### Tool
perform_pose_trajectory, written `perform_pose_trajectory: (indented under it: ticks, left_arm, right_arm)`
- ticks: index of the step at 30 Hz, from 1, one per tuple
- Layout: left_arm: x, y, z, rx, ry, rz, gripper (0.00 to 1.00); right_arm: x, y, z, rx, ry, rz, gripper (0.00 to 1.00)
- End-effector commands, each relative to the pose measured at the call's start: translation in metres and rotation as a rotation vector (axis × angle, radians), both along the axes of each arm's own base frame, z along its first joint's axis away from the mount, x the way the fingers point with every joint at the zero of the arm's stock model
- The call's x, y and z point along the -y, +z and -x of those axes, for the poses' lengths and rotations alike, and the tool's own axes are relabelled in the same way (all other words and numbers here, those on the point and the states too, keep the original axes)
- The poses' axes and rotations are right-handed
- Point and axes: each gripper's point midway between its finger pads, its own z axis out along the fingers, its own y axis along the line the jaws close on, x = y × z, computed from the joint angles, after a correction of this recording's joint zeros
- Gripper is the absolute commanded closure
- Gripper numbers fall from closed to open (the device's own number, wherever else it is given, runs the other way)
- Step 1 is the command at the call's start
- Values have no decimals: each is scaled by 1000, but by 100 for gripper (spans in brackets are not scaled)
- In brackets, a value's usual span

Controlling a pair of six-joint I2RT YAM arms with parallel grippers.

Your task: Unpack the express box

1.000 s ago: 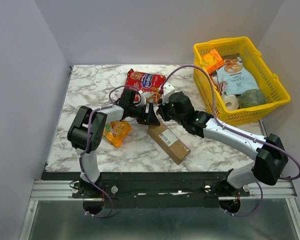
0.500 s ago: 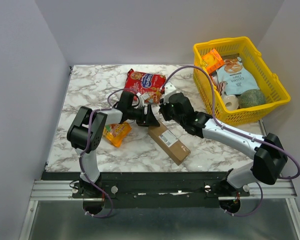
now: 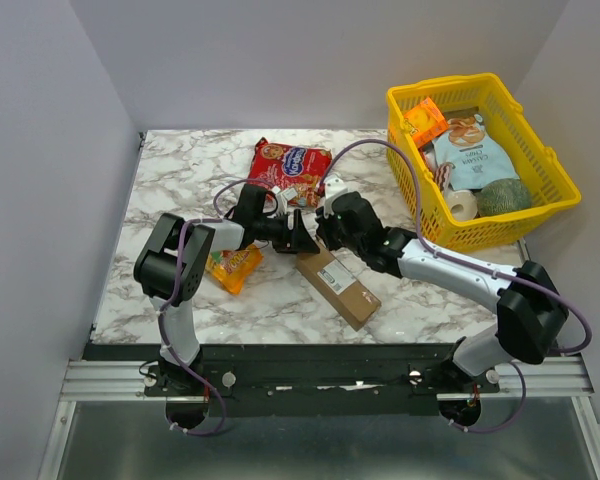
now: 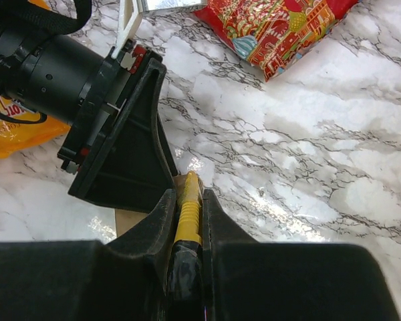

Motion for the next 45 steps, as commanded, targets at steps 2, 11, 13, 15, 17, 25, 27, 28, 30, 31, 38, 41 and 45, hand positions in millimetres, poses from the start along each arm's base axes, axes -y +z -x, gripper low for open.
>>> perform_pose_trajectory:
  ticks: [2, 11, 13, 15, 17, 25, 27, 28, 30, 31, 38, 41, 45]
  left_arm:
    - [-21, -61, 26, -127, 24, -156, 24]
    - [-20, -66, 26, -137, 23, -162, 24]
    - [-20, -67, 26, -139, 24, -161, 24]
    - [-21, -68, 26, -145, 23, -163, 24]
    - [-20, -68, 26, -145, 23, -163, 24]
    - [-20, -70, 26, -152, 23, -166, 25]
    - [-20, -72, 26, -155, 23, -168, 25]
    - [-20, -71, 26, -155, 22, -166, 25]
    - [-20, -73, 25, -157, 21, -168, 25]
    - [-20, -73, 26, -158, 21, -168, 25]
    - [-21, -76, 26, -161, 23, -174, 25]
    - [-21, -77, 26, -163, 23, -175, 25]
    - [-21, -78, 25, -165, 23, -179, 25]
  right_arm:
    - [-10, -4, -2, 11, 40, 4, 99]
    - [-10, 1, -7, 56, 46, 21, 100]
    - [-11, 5, -10, 69, 45, 20, 100]
    - [-12, 7, -11, 76, 49, 18, 100]
    - [-13, 5, -11, 76, 59, 29, 100]
    - [-12, -7, -10, 79, 97, 81, 100]
    - [-11, -9, -10, 78, 98, 87, 100]
    - [-12, -9, -10, 78, 101, 90, 100]
    - [-11, -10, -9, 78, 104, 93, 99]
    - [-10, -9, -9, 82, 107, 97, 100]
    - [-6, -7, -7, 97, 117, 111, 99]
    - [-7, -2, -6, 107, 119, 100, 100]
    - [-13, 18, -13, 148, 107, 44, 100]
